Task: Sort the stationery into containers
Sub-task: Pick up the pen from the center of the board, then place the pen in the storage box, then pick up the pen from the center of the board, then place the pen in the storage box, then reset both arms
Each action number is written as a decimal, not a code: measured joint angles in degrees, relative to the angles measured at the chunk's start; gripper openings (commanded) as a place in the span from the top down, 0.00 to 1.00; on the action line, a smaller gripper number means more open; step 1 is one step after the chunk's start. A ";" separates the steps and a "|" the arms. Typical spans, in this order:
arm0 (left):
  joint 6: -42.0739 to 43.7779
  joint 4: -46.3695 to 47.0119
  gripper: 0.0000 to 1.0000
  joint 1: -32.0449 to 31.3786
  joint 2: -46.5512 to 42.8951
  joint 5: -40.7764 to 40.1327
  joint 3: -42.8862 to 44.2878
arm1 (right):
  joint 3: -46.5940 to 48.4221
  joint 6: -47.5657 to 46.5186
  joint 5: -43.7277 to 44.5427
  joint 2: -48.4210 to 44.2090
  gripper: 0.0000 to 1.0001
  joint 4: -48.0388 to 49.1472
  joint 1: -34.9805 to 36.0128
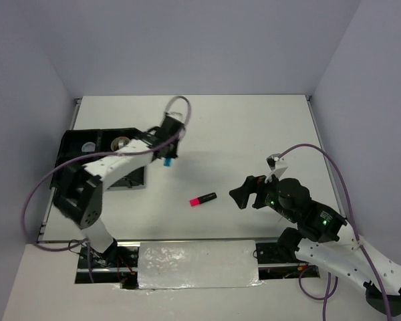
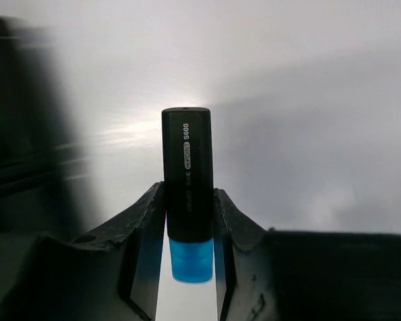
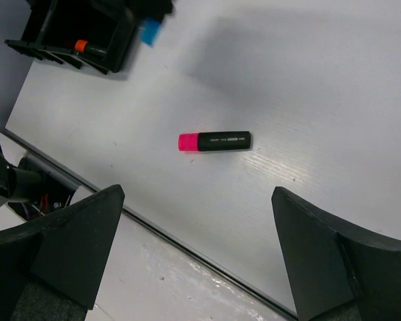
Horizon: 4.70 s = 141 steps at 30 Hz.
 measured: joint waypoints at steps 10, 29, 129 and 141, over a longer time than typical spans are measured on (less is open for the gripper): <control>-26.49 1.49 0.66 28.92 -28.72 -5.99 -16.39 | 0.00 -0.44 -1.66 0.87 0.00 0.52 0.00; -36.22 4.04 0.01 37.64 -31.98 -2.43 -26.23 | -0.76 -1.73 -5.11 4.52 0.00 3.37 0.00; -5.64 -11.93 0.01 34.77 -70.34 1.07 -20.76 | 26.80 -9.25 18.01 3.91 0.00 -15.85 0.00; -2.91 -21.70 0.01 33.81 -83.01 2.12 -10.19 | 29.53 -12.22 21.92 -5.49 0.00 -21.97 0.00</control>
